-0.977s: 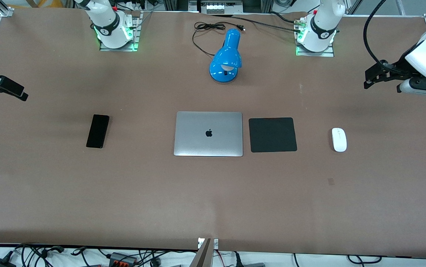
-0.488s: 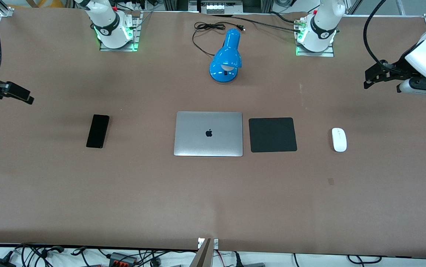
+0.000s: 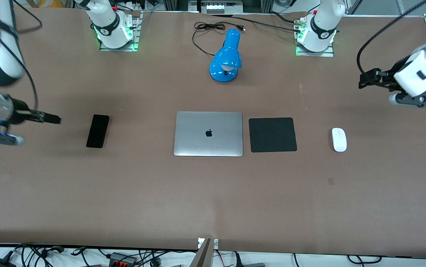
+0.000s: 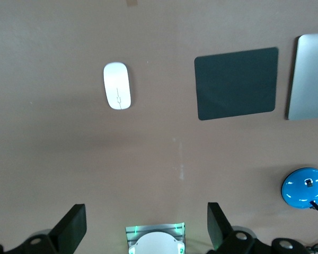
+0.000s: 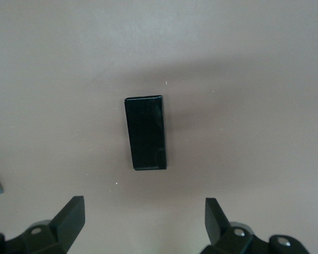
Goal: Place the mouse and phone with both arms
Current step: 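Reach the right gripper to the phone while the left gripper reaches the mouse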
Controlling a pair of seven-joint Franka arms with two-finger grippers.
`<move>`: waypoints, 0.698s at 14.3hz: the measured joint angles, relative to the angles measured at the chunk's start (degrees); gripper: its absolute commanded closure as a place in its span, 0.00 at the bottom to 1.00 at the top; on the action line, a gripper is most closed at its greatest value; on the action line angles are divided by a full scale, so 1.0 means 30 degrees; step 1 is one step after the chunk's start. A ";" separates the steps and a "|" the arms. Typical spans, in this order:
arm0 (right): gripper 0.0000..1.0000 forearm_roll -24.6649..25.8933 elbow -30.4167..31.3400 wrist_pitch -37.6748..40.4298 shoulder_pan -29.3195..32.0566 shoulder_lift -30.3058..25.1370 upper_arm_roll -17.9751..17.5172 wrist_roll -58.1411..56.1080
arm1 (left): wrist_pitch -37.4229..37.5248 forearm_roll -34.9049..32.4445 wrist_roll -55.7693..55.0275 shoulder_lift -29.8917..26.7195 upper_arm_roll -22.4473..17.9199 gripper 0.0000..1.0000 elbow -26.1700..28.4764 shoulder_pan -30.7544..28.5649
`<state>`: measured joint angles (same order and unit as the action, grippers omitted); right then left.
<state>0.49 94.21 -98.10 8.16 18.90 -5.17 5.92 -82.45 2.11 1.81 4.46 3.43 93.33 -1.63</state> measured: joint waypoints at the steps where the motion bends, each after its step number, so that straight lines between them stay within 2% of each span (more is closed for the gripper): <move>1: 0.00 0.0111 0.0289 -0.0613 -0.0067 0.0609 0.0000 0.0000 | -0.0005 -0.0003 0.0011 0.0774 -0.0046 0.00 -0.0239 -0.0166; 3: 0.00 0.0382 0.1928 -0.3094 -0.0208 0.1330 -0.0001 0.0000 | -0.0162 -0.0005 0.0168 0.2451 -0.0107 0.00 -0.0749 -0.0727; 5: 0.00 0.0531 0.4578 -0.6571 -0.0388 0.1532 -0.0008 0.0001 | -0.1732 -0.0007 0.0301 0.4046 -0.0143 0.00 -0.0803 -0.1390; 7: 0.00 0.0592 0.6310 -0.8231 -0.0694 0.1536 -0.0011 0.0423 | -0.4688 -0.0007 0.0474 0.5407 -0.0159 0.00 -0.0295 -0.1857; 10: 0.00 0.1066 0.7008 -0.8791 -0.1160 0.1457 -0.0016 0.1143 | -0.9738 -0.0008 0.0575 0.6244 -0.0142 0.00 0.1924 -0.1895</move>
<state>3.69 115.23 -124.47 4.68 23.27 -5.22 9.35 -111.66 2.09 3.54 23.19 3.00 99.10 -7.32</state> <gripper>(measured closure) 0.000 0.000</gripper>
